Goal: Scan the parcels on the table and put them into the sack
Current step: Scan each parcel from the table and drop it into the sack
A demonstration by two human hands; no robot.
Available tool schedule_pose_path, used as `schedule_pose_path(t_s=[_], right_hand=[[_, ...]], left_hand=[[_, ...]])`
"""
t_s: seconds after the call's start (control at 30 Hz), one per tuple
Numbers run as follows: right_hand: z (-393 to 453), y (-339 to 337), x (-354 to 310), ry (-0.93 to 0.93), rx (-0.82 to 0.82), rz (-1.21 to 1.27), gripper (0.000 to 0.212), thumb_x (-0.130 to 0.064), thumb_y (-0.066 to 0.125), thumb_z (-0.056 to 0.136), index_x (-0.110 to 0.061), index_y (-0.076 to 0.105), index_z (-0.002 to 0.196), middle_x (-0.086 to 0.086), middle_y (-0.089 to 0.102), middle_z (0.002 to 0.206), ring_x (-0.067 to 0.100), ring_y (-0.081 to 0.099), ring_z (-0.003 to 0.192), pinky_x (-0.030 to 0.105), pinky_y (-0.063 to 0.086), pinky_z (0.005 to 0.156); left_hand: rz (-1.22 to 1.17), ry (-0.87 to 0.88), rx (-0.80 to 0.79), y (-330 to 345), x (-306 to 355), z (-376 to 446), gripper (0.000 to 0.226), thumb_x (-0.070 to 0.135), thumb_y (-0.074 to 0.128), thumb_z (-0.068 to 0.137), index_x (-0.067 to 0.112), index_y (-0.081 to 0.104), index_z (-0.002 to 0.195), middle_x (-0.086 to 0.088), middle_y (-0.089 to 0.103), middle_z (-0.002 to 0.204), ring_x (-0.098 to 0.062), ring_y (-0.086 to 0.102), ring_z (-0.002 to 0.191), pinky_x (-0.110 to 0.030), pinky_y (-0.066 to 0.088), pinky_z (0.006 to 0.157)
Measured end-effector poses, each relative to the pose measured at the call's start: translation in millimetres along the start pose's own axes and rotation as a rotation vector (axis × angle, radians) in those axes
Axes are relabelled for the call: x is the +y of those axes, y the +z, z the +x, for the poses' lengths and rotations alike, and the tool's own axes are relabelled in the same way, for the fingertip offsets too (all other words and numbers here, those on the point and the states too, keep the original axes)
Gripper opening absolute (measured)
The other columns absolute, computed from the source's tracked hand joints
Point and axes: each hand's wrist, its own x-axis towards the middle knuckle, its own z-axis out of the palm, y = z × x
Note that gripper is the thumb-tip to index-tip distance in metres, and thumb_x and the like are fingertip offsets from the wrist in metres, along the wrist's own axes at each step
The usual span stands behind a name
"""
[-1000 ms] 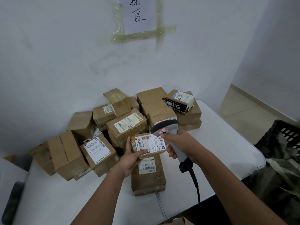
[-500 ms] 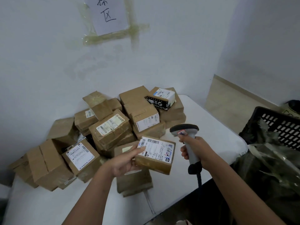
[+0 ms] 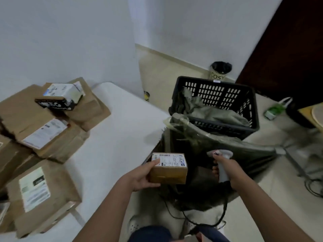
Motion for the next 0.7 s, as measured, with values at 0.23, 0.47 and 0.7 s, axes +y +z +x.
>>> schedule_pose_path(t_s=[0.23, 0.47, 0.7], right_hand=[[26, -73, 21, 0.081, 0.128, 0.079, 0.035, -0.034, 0.064, 0.094, 0.001, 0.057, 0.090, 0.016, 0.056, 0.071, 0.024, 0.055, 0.060, 0.033, 0.048, 0.055], [35, -95, 27, 0.101, 0.083, 0.023, 0.038, -0.035, 0.061, 0.096, 0.002, 0.058, 0.093, 0.015, 0.057, 0.070, 0.024, 0.057, 0.059, 0.032, 0.048, 0.055], [46, -101, 28, 0.095, 0.051, -0.021, 0.042, -0.038, 0.061, 0.095, 0.004, 0.062, 0.096, 0.015, 0.062, 0.069, 0.023, 0.061, 0.056, 0.029, 0.048, 0.051]], left_hand=[[-0.074, -0.219, 0.149, 72, -50, 60, 0.057, 0.038, 0.076, 0.083, 0.015, 0.052, 0.129, -0.020, 0.049, 0.124, -0.041, 0.056, 0.112, -0.051, 0.060, 0.080], [-0.235, -0.268, 0.268, 116, -50, 108, 0.052, 0.046, 0.072, 0.085, 0.018, 0.052, 0.124, -0.018, 0.055, 0.115, -0.038, 0.059, 0.105, -0.049, 0.060, 0.061], [-0.498, -0.262, 0.371, 142, -31, 148, 0.051, 0.050, 0.066, 0.088, 0.017, 0.048, 0.122, -0.019, 0.046, 0.127, -0.045, 0.049, 0.117, -0.048, 0.056, 0.055]])
